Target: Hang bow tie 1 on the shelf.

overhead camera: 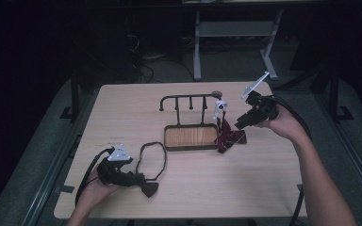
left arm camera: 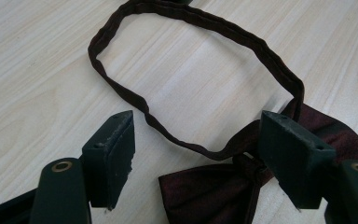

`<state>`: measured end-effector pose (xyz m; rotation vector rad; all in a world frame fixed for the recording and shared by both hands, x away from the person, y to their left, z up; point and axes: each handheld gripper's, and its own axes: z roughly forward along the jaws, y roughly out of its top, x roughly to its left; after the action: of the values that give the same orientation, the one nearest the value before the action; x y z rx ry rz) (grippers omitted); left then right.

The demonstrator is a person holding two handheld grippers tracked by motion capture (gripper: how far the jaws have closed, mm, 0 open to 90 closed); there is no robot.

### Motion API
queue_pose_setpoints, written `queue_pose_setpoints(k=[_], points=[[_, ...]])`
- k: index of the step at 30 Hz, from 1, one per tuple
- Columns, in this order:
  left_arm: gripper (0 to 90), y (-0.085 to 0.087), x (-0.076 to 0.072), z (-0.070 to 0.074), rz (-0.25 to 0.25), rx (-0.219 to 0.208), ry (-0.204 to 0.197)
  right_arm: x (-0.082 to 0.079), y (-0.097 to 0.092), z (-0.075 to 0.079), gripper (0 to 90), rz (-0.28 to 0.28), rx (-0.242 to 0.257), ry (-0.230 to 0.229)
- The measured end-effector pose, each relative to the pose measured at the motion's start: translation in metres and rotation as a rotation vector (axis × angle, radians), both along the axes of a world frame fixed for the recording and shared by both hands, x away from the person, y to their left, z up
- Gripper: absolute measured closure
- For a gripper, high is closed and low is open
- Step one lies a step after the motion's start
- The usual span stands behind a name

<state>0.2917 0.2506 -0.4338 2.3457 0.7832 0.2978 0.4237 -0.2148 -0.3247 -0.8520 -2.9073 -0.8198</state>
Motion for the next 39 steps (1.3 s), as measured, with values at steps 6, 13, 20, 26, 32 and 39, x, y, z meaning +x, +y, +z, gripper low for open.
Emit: queue_pose_setpoints(k=[6,13,20,26,32,39], points=[[28.3,-0.001,0.002,-0.001,-0.005,0.004,0.003,-0.005,-0.001,-0.006,63.4,0.002,0.005,0.006],[28.4,-0.002,0.002,-0.001,-0.008,0.0,0.005,-0.012,-0.004,-0.014,60.6,-0.002,0.012,0.012],[28.9,-0.002,0.002,-0.001,-0.011,0.001,0.008,-0.018,-0.006,-0.022,58.3,-0.003,0.02,0.015],[29.3,-0.002,0.001,-0.001,-0.012,0.003,0.007,-0.025,-0.006,-0.028,57.5,0.001,0.025,0.015],[29.4,-0.002,0.001,0.0,-0.01,0.003,0.008,-0.03,-0.009,-0.035,56.5,-0.003,0.03,0.023],[29.6,-0.002,0.0,0.0,-0.008,0.003,0.009,-0.035,-0.012,-0.043,55.6,-0.01,0.034,0.029]])
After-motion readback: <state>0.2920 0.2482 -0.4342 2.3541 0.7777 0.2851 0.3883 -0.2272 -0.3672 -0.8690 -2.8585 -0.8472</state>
